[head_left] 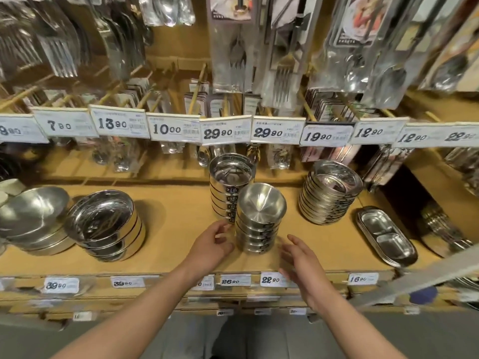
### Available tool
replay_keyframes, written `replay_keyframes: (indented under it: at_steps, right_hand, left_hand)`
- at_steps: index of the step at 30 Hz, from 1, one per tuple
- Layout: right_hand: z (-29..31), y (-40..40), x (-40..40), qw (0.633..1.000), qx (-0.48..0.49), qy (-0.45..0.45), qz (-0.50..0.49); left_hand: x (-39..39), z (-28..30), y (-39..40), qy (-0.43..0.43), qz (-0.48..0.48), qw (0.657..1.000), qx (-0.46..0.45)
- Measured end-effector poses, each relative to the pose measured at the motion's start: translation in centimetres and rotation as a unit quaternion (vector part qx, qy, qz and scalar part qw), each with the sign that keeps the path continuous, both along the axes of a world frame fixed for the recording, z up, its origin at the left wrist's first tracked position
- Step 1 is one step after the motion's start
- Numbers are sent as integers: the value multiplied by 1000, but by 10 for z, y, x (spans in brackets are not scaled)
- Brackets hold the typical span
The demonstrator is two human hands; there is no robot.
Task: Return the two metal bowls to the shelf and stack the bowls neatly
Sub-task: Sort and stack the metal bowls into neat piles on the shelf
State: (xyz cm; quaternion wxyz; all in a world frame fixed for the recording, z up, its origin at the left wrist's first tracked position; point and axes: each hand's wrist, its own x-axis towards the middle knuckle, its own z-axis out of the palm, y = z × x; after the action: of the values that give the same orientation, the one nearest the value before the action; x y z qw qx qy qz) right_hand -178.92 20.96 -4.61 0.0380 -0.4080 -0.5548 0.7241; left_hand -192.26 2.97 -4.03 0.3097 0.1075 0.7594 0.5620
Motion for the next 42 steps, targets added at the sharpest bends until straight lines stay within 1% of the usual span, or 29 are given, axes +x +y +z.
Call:
replay_keyframes:
  at_steps: [2, 4, 6, 8, 10, 13, 15, 18, 23, 26, 27, 29, 31, 34, 37, 39, 42]
  right_hand:
    - [-8, 4, -10, 1000, 7, 15, 9]
    - [-19, 6, -17, 999, 26, 39, 22]
    - [-31, 9, -21, 994, 66, 75, 51]
    - [-38, 10, -26, 982, 115, 111, 96]
    - [-43, 12, -30, 971, 154, 140, 120]
    - [-47, 19, -33, 967, 183, 154, 90]
    - [-50, 26, -34, 969, 175, 159, 73]
    - [-53, 40, -35, 972, 167, 157, 58]
    - [-59, 57, -41, 975, 164, 144, 43]
    - [-60, 60, -41, 978, 159, 123, 49]
    - [-61, 59, -38, 983, 145, 104, 41]
    - [-64, 52, -29, 992, 124, 38, 3]
    - [-67, 38, -17, 995, 96, -12, -12]
    - [-63, 1, -11, 998, 51, -25, 39]
    - [-56, -34, -31, 993, 50, -3, 108]
    - [-51, -45, -54, 986, 91, 7, 136]
    - [-46, -49, -92, 978, 151, 30, 141]
  left_hand:
    - [-1, -4, 15, 13, -34, 999, -7]
    - [-1, -12, 29, 25, -44, 999, -8]
    - [1, -25, 38, 44, -39, 998, 4]
    - [3, -35, 45, 69, -34, 997, 22]
    - [2, -43, 49, 90, -38, 995, 26]
    - [1, -48, 58, 113, -51, 992, 19]
    - [0, -50, 67, 101, -56, 993, 32]
    - [-3, -50, 83, 79, -51, 994, 55]
    - [-9, -48, 101, 85, -50, 995, 35]
    - [-11, -53, 96, 85, -56, 994, 24]
    - [-11, -54, 91, 81, -56, 995, 18]
    - [-9, -53, 76, 75, -46, 996, -14]
    - [-7, -50, 53, 63, -9, 997, -32]
    - [-9, -47, 21, 69, 66, 995, -34]
    - [-25, -47, 2, 82, 118, 989, -36]
    - [-42, -47, -2, 91, 112, 988, -55]
    - [-71, -50, 0, 107, 55, 991, -59]
